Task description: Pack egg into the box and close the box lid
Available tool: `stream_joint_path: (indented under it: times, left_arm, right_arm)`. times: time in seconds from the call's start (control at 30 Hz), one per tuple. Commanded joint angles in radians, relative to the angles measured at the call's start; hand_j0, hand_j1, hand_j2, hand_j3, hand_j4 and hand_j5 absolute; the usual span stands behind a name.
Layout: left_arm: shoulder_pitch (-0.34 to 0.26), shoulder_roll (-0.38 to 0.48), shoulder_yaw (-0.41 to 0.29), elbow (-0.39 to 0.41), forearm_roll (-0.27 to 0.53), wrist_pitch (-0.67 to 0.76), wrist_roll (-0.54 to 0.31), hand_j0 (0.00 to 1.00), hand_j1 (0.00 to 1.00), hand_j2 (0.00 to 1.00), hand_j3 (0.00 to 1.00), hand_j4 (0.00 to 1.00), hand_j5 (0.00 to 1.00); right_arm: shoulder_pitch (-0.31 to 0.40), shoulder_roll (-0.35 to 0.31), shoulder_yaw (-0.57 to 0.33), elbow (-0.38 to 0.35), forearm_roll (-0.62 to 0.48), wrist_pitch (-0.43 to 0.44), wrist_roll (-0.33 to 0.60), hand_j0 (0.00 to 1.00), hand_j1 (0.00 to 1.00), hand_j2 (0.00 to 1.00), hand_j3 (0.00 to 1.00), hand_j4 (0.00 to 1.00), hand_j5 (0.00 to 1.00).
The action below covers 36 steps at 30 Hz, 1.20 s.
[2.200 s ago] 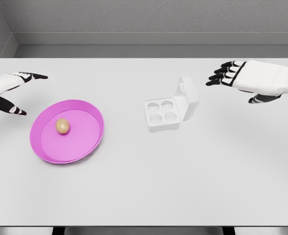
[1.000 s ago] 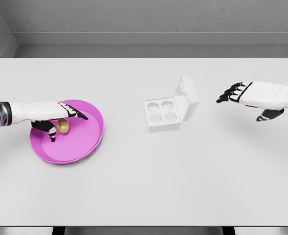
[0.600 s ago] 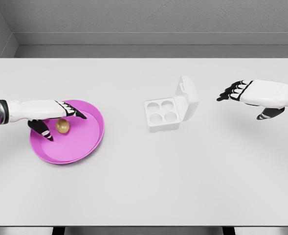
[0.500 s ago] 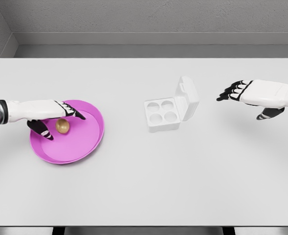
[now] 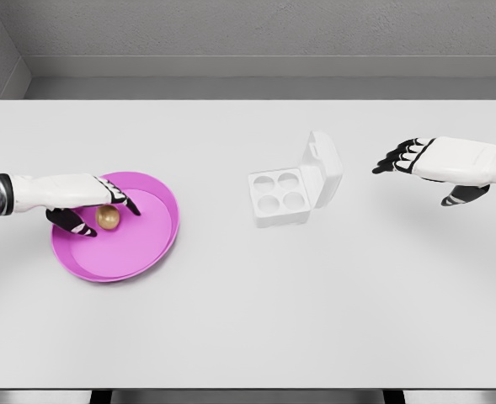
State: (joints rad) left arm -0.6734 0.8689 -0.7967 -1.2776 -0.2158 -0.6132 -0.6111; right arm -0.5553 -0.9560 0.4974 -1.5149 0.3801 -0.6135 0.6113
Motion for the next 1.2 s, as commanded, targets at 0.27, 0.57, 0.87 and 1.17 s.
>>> stream_joint_path:
  times: [0.27, 0.57, 0.87, 1.17]
  left_arm:
    - [-0.002, -0.001, 0.001, 0.003, -0.004, 0.002, 0.0, 0.77, 0.77, 0.77, 0.77, 0.77, 0.77]
    - [-0.002, -0.001, 0.001, 0.003, -0.005, 0.002, 0.0, 0.67, 0.67, 0.67, 0.67, 0.67, 0.67]
    - [0.002, -0.001, -0.001, 0.0, -0.007, 0.002, 0.0, 0.63, 0.63, 0.63, 0.63, 0.63, 0.63]
    - [0.002, -0.001, -0.003, -0.002, -0.007, 0.002, 0.0, 0.44, 0.44, 0.44, 0.44, 0.44, 0.44]
  right_arm:
    - [0.0, -0.001, 0.0, -0.004, -0.006, 0.003, 0.0, 1.0, 1.0, 1.0, 1.0, 1.0, 1.0]
    - [0.0, -0.001, 0.0, -0.005, -0.007, 0.003, 0.0, 1.0, 1.0, 1.0, 1.0, 1.0, 1.0]
    - [-0.002, 0.0, 0.0, -0.005, -0.007, 0.003, 0.0, 1.0, 1.0, 1.0, 1.0, 1.0, 1.0]
    - [-0.006, 0.0, -0.002, -0.005, -0.013, 0.003, 0.0, 1.0, 1.0, 1.0, 1.0, 1.0, 1.0]
